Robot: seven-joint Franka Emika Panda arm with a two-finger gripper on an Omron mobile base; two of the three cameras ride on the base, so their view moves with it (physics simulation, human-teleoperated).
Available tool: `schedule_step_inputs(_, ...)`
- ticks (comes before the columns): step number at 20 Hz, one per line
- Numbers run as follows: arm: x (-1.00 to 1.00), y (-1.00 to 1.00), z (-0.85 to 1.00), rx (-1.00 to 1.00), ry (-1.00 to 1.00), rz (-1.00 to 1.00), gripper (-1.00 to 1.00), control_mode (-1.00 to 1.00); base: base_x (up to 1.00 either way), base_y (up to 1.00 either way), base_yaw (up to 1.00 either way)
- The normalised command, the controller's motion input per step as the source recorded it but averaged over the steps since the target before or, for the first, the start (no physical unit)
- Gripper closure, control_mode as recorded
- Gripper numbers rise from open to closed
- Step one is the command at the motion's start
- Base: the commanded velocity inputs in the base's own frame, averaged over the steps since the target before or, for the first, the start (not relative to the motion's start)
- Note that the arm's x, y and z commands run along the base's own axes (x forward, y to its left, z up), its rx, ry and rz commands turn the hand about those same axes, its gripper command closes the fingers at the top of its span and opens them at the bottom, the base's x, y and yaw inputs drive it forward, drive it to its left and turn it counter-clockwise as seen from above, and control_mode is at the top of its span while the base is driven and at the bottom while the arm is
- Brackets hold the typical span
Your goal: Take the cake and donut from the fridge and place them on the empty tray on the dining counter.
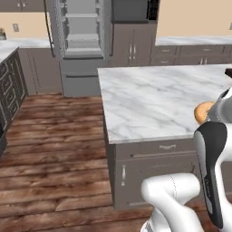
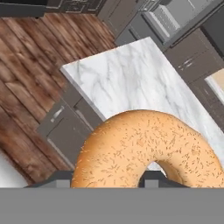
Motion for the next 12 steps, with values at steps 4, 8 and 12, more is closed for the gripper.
schedule_step_inputs(4,0.00,0.00,0.00,0.00,0.00,0.00,1.00,1.00,-0.16,-1.00,0.00)
schedule_step_inputs(8,0.00,0.00,0.00,0.00,0.00,0.00,1.00,1.00,-0.15,-1.00,0.00)
schedule_step_inputs(12,0.00,0.00,0.00,0.00,0.00,0.00,1.00,1.00,-0.19,-1.00,0.00)
